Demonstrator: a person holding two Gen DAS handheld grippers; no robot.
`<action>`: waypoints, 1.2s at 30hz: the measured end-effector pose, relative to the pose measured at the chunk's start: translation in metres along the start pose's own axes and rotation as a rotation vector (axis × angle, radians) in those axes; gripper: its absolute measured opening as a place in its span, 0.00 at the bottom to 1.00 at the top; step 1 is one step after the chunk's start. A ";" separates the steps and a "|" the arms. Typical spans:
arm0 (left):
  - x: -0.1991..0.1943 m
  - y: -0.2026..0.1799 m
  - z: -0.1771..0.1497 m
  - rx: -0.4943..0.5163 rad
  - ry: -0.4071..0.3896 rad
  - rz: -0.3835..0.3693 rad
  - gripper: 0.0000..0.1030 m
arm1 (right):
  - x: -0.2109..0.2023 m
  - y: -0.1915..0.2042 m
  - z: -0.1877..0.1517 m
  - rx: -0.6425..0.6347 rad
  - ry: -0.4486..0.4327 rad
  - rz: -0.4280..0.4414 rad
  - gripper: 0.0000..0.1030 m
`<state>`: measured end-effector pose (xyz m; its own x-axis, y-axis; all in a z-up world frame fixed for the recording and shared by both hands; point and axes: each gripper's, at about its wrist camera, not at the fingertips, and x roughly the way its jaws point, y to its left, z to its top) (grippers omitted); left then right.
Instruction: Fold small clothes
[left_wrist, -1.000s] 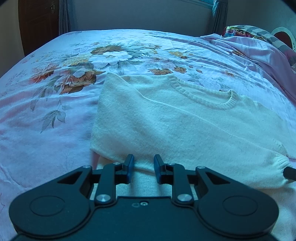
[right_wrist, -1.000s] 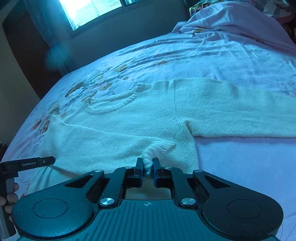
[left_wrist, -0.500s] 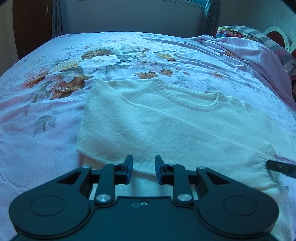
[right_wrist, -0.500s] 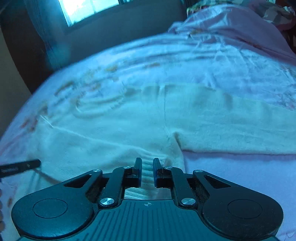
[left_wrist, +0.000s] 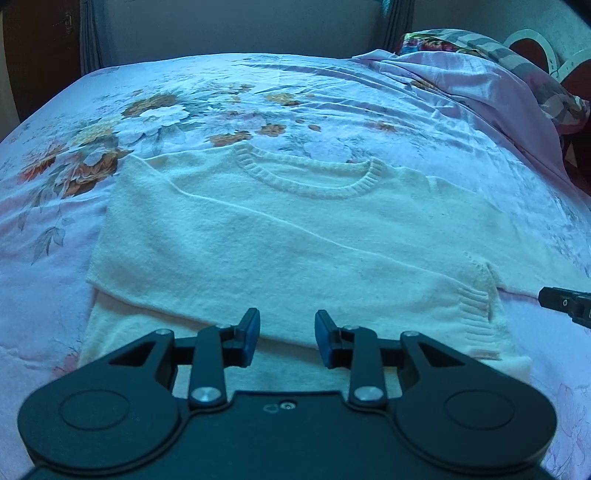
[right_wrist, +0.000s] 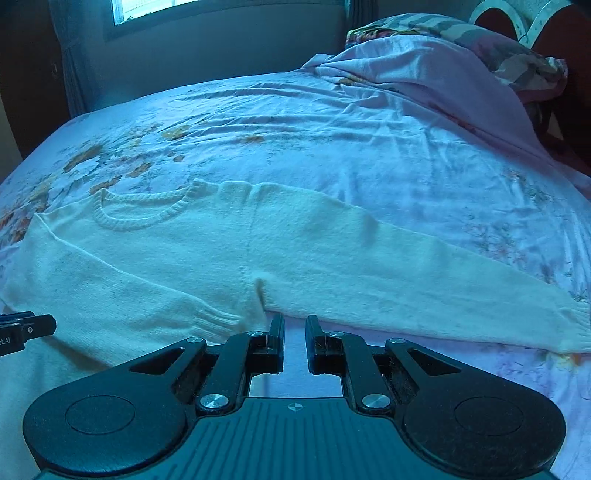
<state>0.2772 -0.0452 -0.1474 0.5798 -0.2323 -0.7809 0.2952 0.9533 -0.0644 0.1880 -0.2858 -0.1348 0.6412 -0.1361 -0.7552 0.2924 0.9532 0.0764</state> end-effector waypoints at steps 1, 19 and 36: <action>0.002 -0.007 -0.001 0.003 0.003 -0.001 0.29 | -0.002 -0.009 -0.002 0.006 0.000 -0.009 0.11; 0.022 -0.059 -0.016 0.066 0.018 0.103 0.31 | -0.011 -0.164 -0.045 0.124 0.026 -0.187 0.45; 0.025 -0.063 -0.017 0.093 0.016 0.115 0.32 | 0.002 -0.210 -0.047 0.190 0.037 -0.251 0.45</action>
<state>0.2604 -0.1083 -0.1736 0.6023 -0.1188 -0.7894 0.2967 0.9513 0.0832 0.0946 -0.4731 -0.1834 0.5073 -0.3476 -0.7885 0.5680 0.8230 0.0027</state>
